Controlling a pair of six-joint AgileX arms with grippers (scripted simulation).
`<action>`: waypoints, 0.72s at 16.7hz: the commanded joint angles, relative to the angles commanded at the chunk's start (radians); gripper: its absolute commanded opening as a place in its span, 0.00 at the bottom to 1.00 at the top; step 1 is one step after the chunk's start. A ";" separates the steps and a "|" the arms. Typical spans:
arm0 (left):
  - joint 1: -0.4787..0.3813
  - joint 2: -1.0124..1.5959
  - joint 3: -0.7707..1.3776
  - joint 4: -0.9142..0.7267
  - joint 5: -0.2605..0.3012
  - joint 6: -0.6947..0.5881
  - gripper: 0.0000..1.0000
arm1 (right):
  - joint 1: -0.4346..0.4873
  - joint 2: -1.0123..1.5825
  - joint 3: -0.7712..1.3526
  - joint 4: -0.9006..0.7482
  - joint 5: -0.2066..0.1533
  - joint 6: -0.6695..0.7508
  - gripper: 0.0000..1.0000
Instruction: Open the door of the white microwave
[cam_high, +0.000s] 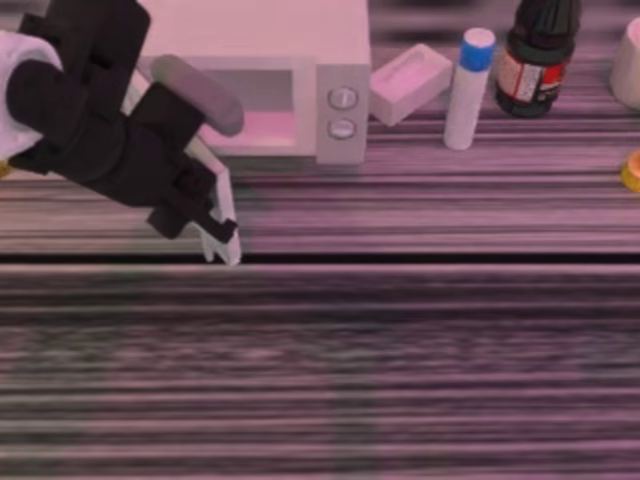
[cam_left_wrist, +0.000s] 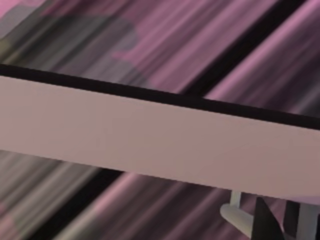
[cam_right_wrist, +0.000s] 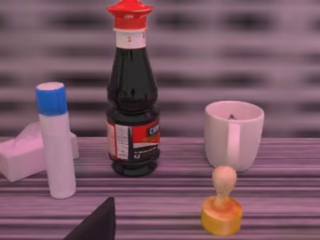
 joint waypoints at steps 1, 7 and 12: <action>0.000 0.000 0.000 0.000 0.000 0.000 0.00 | 0.000 0.000 0.000 0.000 0.000 0.000 1.00; 0.000 0.000 0.000 0.000 0.000 0.000 0.00 | 0.000 0.000 0.000 0.000 0.000 0.000 1.00; 0.011 -0.002 -0.004 -0.008 0.018 0.031 0.00 | 0.000 0.000 0.000 0.000 0.000 0.000 1.00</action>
